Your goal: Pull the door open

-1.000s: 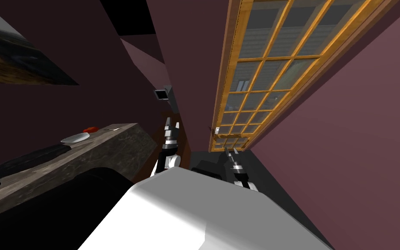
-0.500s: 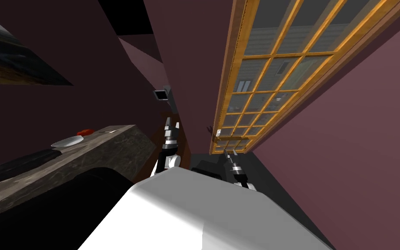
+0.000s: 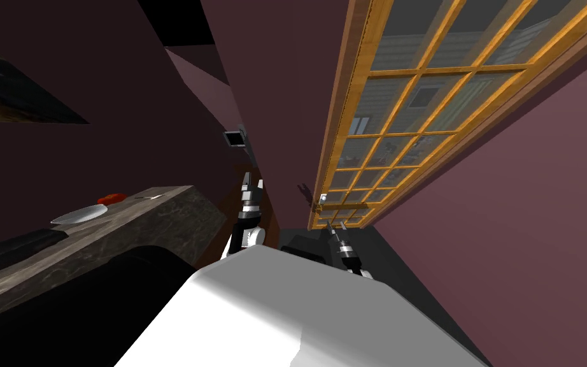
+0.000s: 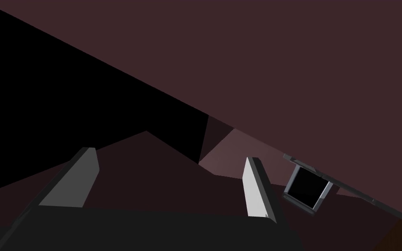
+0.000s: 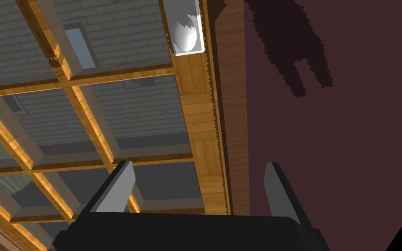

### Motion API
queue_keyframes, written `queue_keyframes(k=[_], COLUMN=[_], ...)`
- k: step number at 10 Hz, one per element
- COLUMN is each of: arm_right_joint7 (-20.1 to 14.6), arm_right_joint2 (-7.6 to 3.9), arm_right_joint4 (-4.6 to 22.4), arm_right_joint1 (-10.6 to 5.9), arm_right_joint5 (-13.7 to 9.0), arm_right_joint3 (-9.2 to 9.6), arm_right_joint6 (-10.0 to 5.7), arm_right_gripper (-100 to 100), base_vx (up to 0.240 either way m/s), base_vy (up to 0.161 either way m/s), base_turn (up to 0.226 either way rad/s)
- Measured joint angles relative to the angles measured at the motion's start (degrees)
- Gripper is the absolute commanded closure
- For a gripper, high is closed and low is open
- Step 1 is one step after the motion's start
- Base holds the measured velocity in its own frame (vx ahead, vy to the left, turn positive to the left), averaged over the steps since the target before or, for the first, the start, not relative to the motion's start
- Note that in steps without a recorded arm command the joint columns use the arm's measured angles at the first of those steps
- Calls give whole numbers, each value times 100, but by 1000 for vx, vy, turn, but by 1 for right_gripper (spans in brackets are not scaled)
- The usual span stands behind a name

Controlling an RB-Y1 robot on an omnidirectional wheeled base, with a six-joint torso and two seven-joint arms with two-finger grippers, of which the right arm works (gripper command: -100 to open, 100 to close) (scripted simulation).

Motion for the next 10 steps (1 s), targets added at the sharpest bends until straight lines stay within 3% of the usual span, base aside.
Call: queue_keyframes(k=[6,8,10], arm_right_joint7=[563,717,752], arm_right_joint2=[41,55,61], arm_right_joint4=[780,914,1014], arm_right_joint1=[-207,-233,-319], arm_right_joint5=[138,188,188], arm_right_joint3=[-45,-43,-51], arm_right_joint6=[-202,-211,-202], arm_right_gripper=[-100,-100,-100], base_vx=[167,127,61], base_vy=[0,-22,-16], base_turn=[-18,-9,-218])
